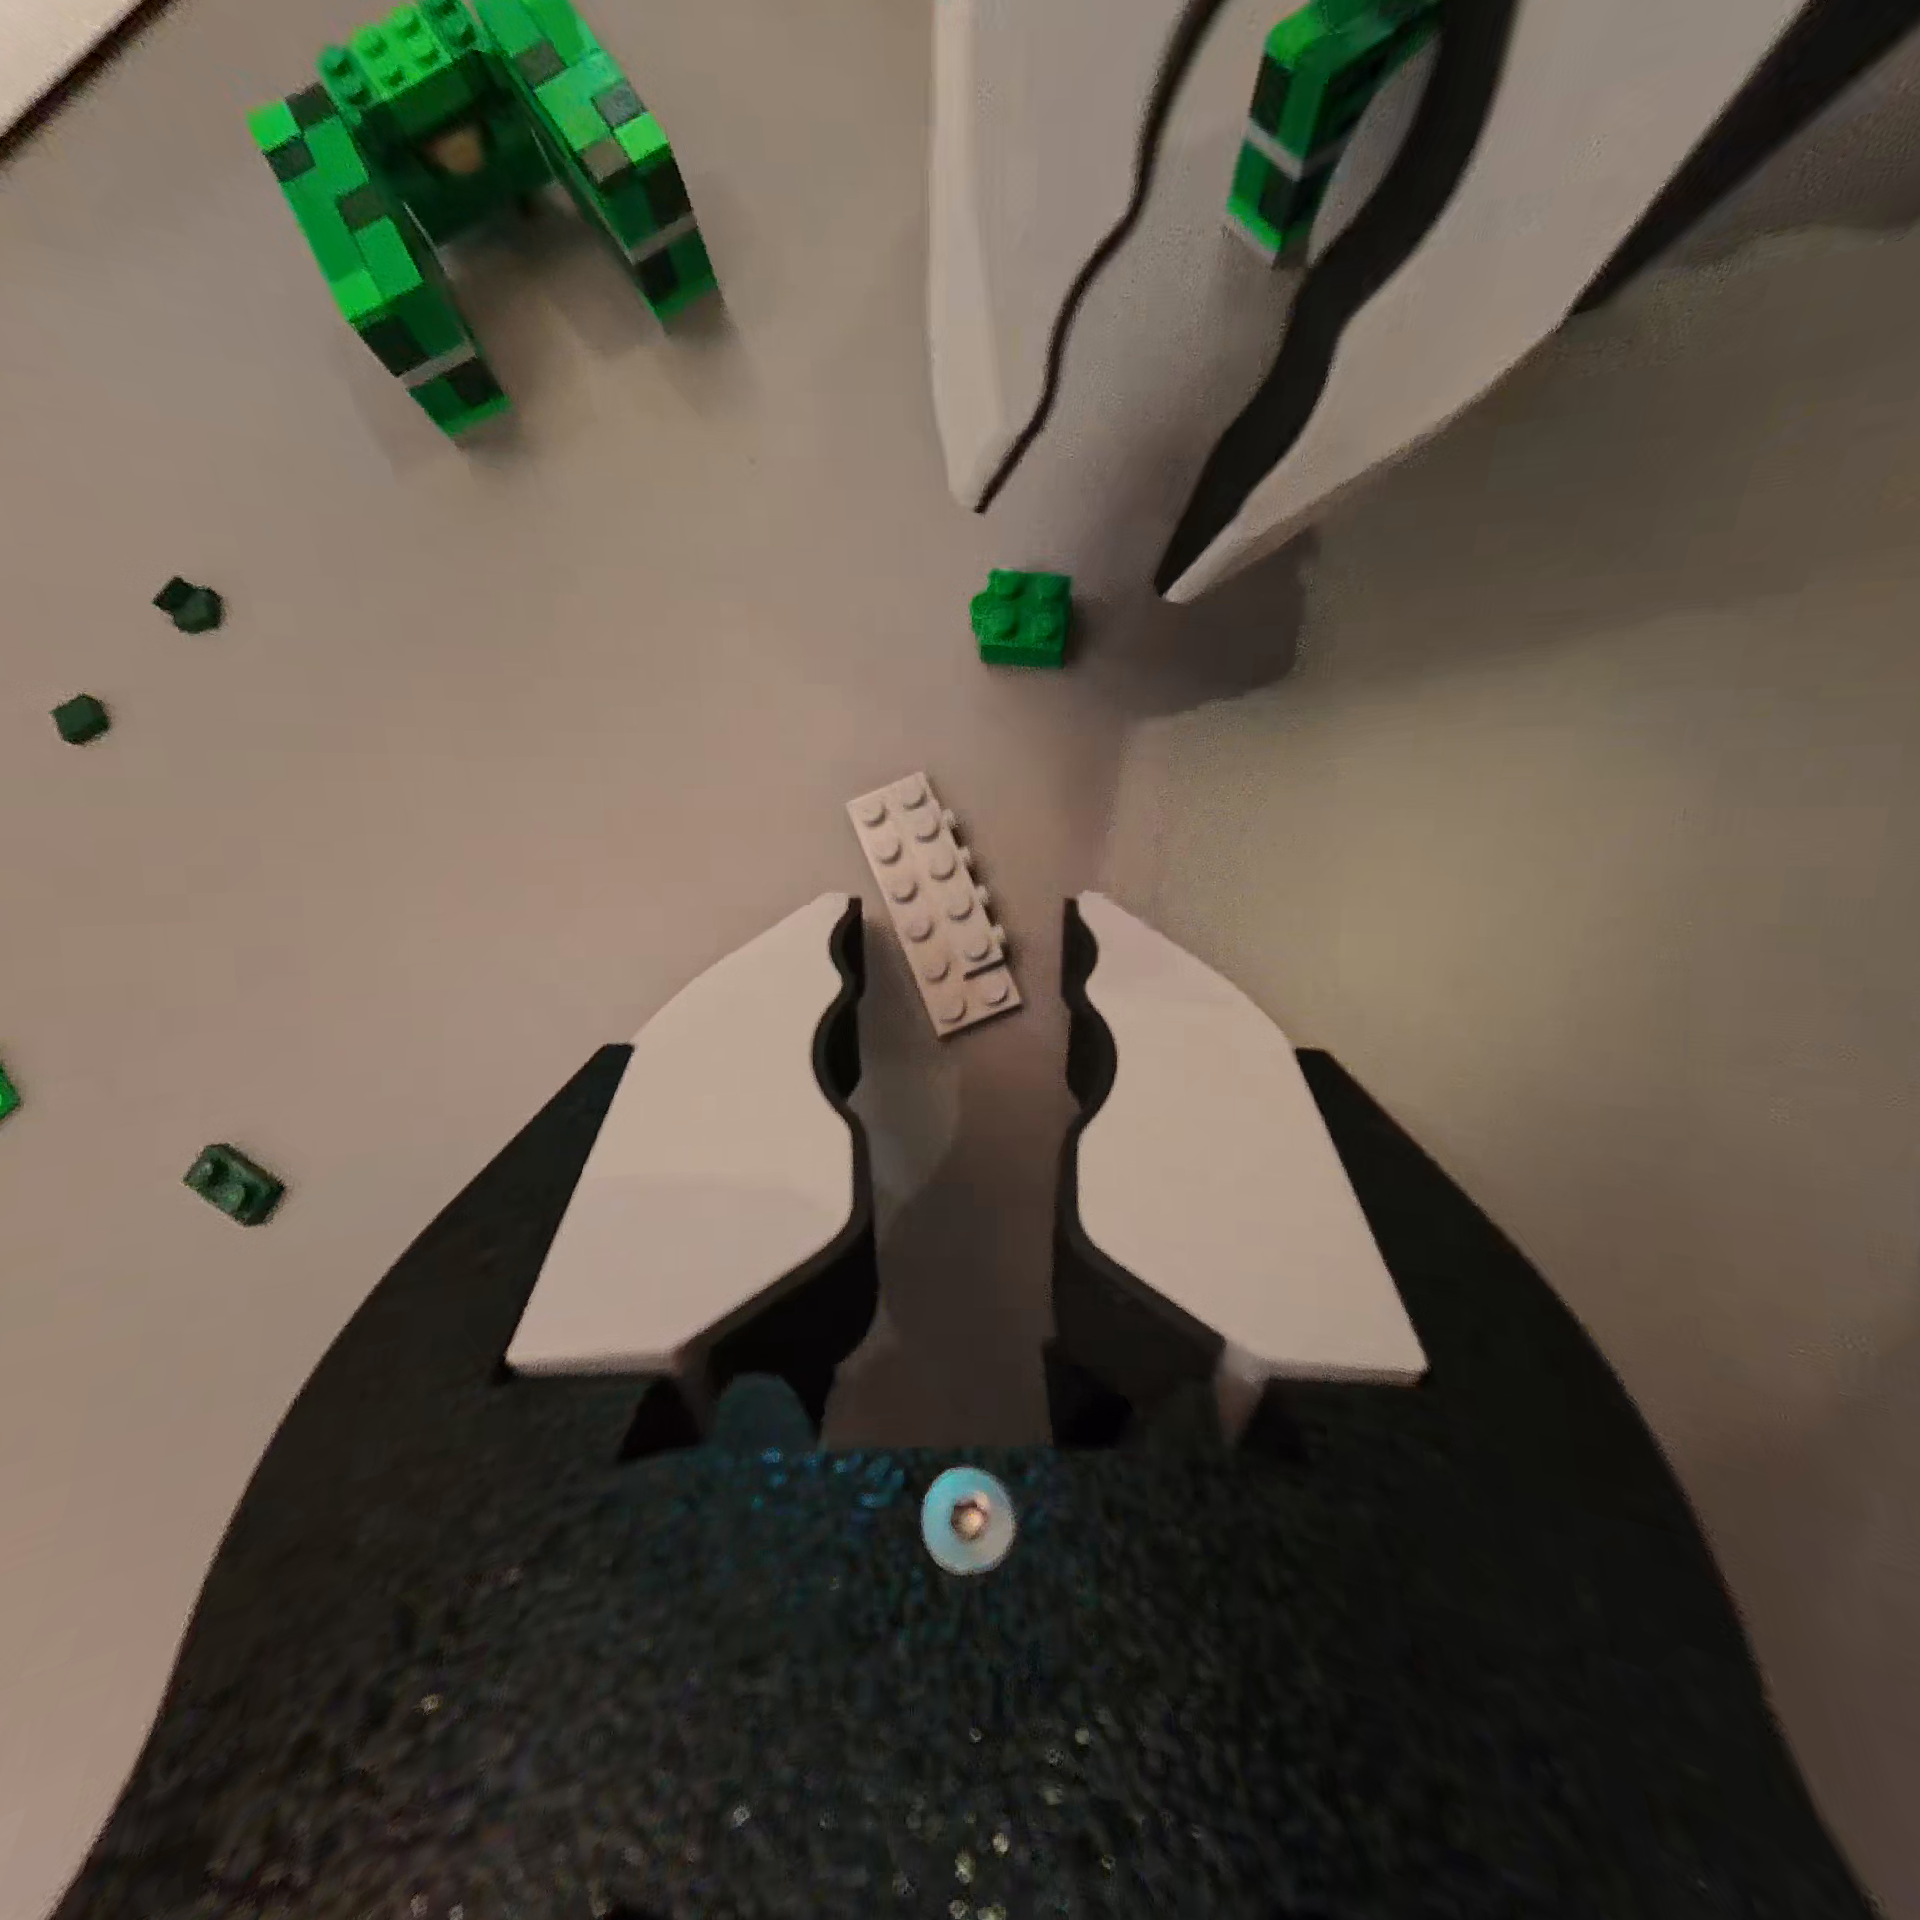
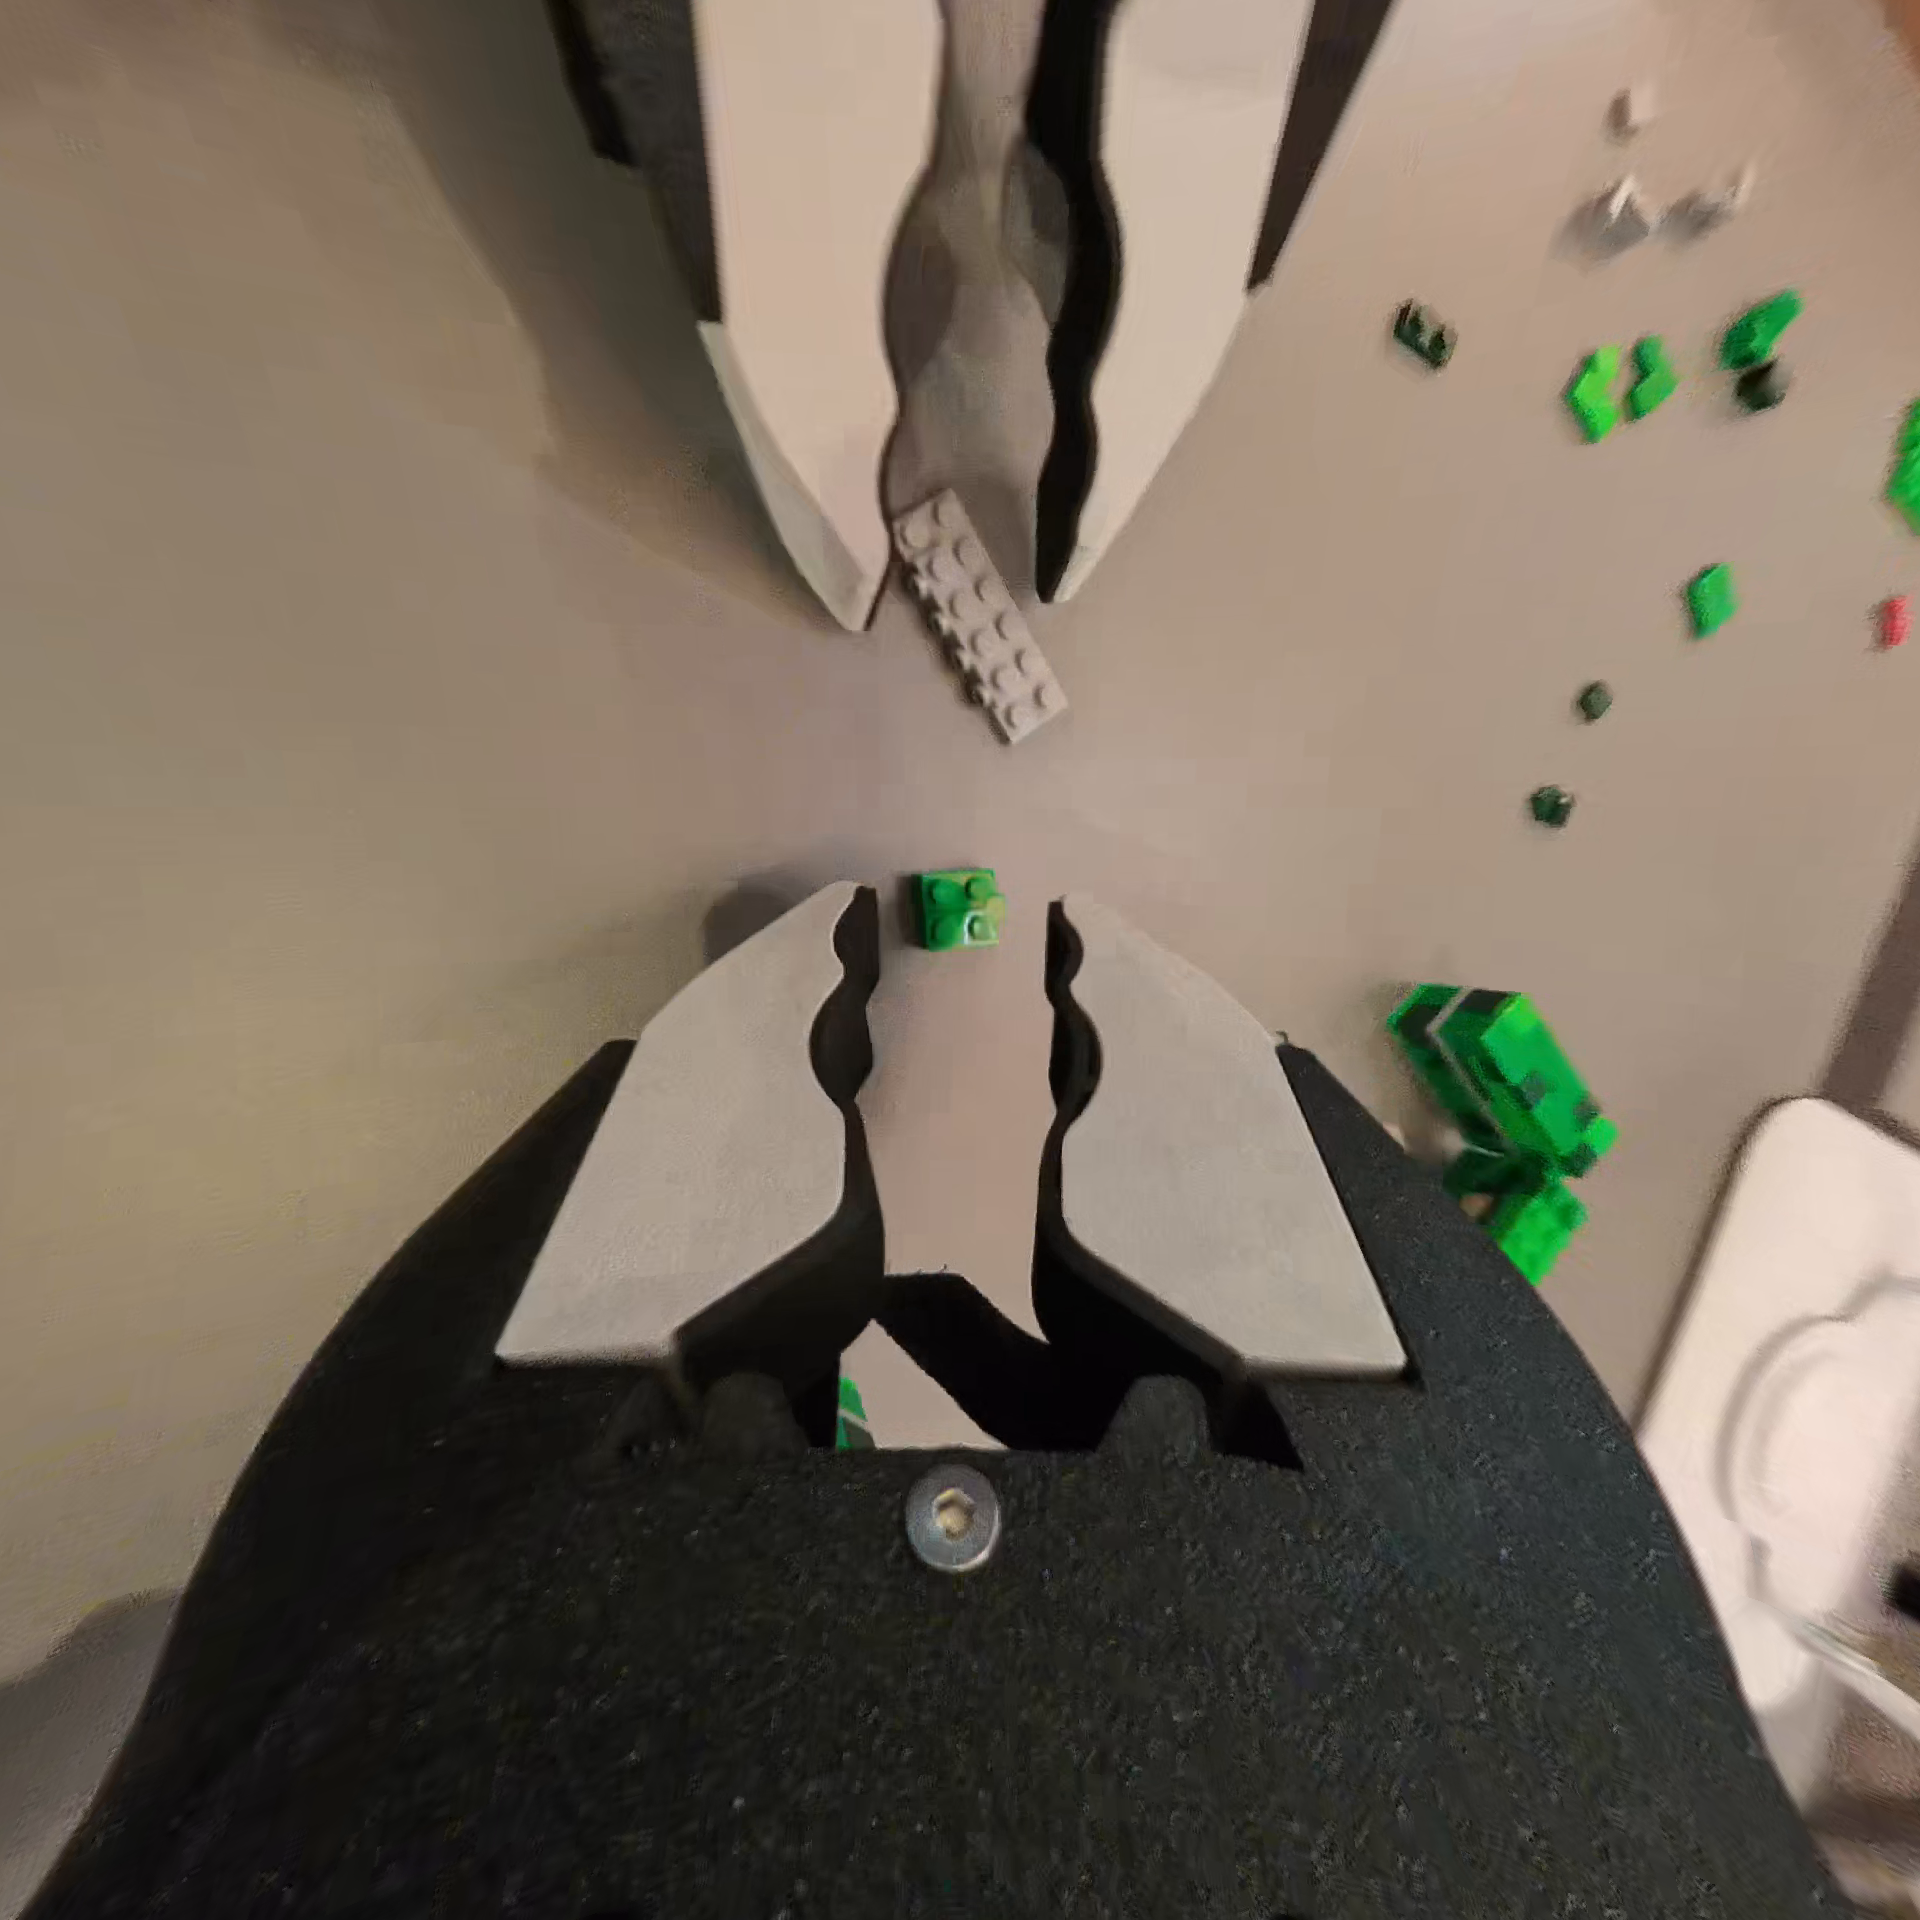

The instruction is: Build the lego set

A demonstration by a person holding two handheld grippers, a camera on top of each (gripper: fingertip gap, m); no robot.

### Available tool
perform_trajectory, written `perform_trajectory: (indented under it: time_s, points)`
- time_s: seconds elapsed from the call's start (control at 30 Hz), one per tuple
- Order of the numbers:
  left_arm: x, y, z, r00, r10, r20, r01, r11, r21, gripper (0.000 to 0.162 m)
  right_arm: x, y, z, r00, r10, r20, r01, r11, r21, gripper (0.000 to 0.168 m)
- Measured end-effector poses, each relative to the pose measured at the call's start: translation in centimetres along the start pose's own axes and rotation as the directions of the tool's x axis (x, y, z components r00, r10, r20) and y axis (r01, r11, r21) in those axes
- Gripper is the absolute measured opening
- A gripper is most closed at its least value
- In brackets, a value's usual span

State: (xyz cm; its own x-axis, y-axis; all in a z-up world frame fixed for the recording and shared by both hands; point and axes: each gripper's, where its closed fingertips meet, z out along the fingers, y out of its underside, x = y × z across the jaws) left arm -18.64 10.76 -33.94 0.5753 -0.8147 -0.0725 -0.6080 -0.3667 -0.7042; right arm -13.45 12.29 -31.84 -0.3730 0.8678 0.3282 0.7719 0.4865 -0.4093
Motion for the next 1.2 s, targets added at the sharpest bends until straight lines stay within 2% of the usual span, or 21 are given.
perform_trajectory:
  time_s: [0.03, 0.2, 0.33, 0.47, 0.57, 0.7, 0.8, 0.87, 1.0, 1.2]
  points:
    - [0.0, 0.0, 0.1, 1.000, -0.008, -0.002, 0.008, 1.000, -0.017, 0.037, 0.1, 0.3, 0.2, 0.999, 0.027, 0.039, -0.027, 1.000, 0.009, 0.030]
    - [-0.3, 0.1, 0.4, 0.998, -0.065, -0.005, 0.064, 0.996, -0.068, 0.039, 0.1, 0.9, 1.3, 0.977, 0.083, 0.195, -0.095, 0.994, 0.052, 0.030]
    - [-0.5, 0.3, 0.3, 0.994, -0.108, 0.020, 0.109, 0.989, -0.104, 0.041, -0.2, 1.2, 1.9, 0.970, 0.073, 0.231, -0.084, 0.996, 0.038, 0.026]
    - [0.3, 0.1, 0.4, 0.997, -0.072, -0.019, 0.068, 0.988, -0.139, 0.021, -0.2, 1.2, 2.2, 0.975, 0.047, 0.216, -0.058, 0.997, 0.047, 0.018]
    - [0.4, 0.1, 0.5, 0.998, -0.046, -0.044, 0.039, 0.989, -0.146, 0.018, -0.1, 0.8, 2.0, 0.982, 0.028, 0.188, -0.042, 0.996, 0.074, 0.018]
    - [0.7, -0.1, 0.5, 0.994, 0.003, -0.113, -0.016, 0.993, -0.115, 0.017, 0.4, -0.7, 0.8, 0.991, -0.004, 0.132, -0.016, 0.989, 0.148, 0.018]
    - [1.8, -1.4, 0.4, 0.982, 0.025, -0.186, -0.027, 1.000, -0.011, 0.017, 0.0, -1.4, 0.2, 0.991, -0.029, 0.134, 0.008, 0.988, 0.154, 0.018]
    - [2.2, -2.1, 0.1, 0.979, 0.047, -0.197, -0.041, 0.999, 0.037, 0.017, -0.3, -1.3, 0.0, 0.989, -0.052, 0.139, 0.033, 0.991, 0.129, 0.018]
    - [2.6, -2.6, 0.1, 0.977, 0.110, -0.184, -0.102, 0.994, 0.050, 0.017, -0.8, -1.2, -0.3, 0.984, -0.077, 0.162, 0.066, 0.995, 0.072, 0.018]
    - [2.9, -3.3, 0.1, 0.977, 0.104, -0.184, -0.086, 0.991, 0.103, 0.017, -0.9, -0.7, -0.7, 0.975, -0.112, 0.191, 0.123, 0.991, -0.047, 0.018]
